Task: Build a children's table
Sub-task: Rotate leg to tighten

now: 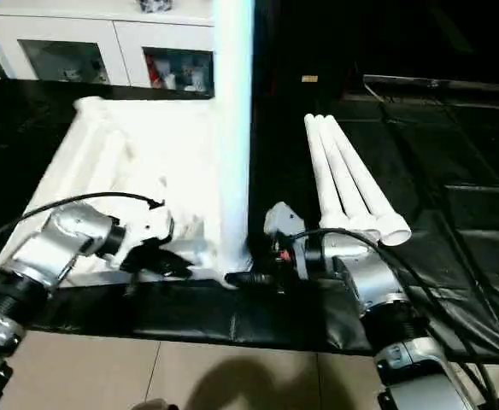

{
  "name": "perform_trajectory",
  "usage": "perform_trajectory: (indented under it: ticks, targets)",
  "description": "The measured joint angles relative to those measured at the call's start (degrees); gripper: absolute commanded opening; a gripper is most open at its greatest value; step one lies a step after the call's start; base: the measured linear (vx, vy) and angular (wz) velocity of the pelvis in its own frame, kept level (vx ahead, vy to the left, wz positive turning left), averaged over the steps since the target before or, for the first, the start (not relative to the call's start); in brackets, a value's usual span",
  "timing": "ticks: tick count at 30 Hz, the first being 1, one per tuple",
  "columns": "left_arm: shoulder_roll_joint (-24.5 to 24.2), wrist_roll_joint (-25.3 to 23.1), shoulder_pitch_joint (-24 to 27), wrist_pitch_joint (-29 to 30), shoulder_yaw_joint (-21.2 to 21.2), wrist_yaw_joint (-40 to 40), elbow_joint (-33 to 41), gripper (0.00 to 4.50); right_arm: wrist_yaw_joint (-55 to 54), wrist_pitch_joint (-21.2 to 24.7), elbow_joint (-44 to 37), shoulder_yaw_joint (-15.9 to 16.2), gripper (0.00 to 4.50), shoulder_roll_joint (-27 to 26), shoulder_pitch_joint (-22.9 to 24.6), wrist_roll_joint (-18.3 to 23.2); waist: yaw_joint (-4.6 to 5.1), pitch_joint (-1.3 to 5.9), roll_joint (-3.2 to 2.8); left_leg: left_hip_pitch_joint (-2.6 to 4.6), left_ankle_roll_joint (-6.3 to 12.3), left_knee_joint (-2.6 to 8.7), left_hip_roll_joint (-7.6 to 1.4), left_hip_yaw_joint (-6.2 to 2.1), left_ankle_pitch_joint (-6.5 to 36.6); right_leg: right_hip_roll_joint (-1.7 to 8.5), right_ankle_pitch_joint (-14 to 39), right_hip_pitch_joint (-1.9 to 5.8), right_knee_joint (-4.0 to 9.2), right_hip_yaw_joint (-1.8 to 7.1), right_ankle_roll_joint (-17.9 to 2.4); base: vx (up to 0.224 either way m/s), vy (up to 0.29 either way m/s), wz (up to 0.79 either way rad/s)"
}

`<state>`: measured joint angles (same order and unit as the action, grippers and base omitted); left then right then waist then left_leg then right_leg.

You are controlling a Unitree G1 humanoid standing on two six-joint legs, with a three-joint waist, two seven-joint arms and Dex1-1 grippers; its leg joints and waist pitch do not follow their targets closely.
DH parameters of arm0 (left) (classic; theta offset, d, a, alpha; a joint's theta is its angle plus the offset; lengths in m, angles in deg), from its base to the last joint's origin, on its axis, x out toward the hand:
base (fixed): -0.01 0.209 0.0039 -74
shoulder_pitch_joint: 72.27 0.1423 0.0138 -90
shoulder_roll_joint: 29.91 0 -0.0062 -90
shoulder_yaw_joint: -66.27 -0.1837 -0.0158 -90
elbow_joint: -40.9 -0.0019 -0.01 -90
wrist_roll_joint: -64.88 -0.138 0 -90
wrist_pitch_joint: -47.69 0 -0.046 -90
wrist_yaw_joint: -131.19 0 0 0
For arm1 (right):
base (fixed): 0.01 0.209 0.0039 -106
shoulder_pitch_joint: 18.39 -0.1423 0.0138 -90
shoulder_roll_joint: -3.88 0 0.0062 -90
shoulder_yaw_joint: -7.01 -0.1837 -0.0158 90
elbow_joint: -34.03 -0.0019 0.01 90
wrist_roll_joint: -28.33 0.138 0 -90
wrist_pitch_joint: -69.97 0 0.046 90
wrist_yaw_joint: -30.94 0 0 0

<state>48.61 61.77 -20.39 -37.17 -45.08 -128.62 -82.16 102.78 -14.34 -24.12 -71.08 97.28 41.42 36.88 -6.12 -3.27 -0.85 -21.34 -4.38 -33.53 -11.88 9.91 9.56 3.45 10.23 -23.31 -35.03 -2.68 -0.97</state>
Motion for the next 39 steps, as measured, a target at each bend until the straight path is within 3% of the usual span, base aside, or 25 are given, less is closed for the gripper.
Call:
perform_trajectory:
  ticks: [16, 25, 30, 37, 39]
  targets:
    - [0.3, -0.5, -2.1, -3.9, -1.0, -1.9, -4.2, 0.0, 1.5, 0.4, 0.7, 1.0, 2.93, -0.2, -1.1, -0.1, -0.43, 0.02, 0.03, 0.0, 0.0, -0.02, 0.0, 0.0, 0.0, 0.01, 0.0, 0.01, -0.02, -0.01, 0.0, 0.0, 0.0, 0.0]
    - [0.8, -0.4, -2.3, -3.5, -0.7, -1.6, -5.1, 0.0, 1.2, 1.2, 0.8, 0.9, 2.75, -0.4, -1.1, -0.1, -0.5, 0.03, 0.04, 0.11, 0.0, -0.02, 0.0, 0.0, 0.0, 0.02, 0.0, 0.14, -0.02, -0.01, 0.0, 0.0, 0.0, 0.0]
    - [3.8, -0.4, -2.3, 3.1, 2.0, 5.7, -5.4, 0.0, -7.6, 3.5, 1.0, -2.3, 2.74, -3.2, -0.4, -0.2, -0.15, 0.01, 0.06, 0.26, -0.02, -0.03, 0.01, 0.02, 0.0, 0.02, 0.0, 0.27, -0.1, 0.04, -0.1, 0.0, 0.0, 0.0]
    - [11.3, 0.6, -1.1, 19.5, 8.3, 22.6, -0.8, 0.0, -32.2, 6.0, 5.9, -9.6, 2.74, -12.7, -2.8, -0.8, 2.94, -0.04, 0.18, 0.28, -0.08, 0.0, 0.01, -0.06, 0.0, -0.02, -0.2, 0.08, -0.06, 0.01, 0.0, 0.0, 0.0, 0.0]
    - [13.1, 0.7, -1.0, 21.6, 9.7, 26.2, -0.3, 0.0, -36.4, 6.1, 7.4, -10.2, 2.74, -13.9, -4.2, -1.0, 3.14, -0.04, 0.18, 0.26, -0.08, 0.06, 0.0, -0.07, 0.0, -0.05, -0.2, 0.07, -0.02, -0.01, 0.0, 0.0, 0.0, 0.0]
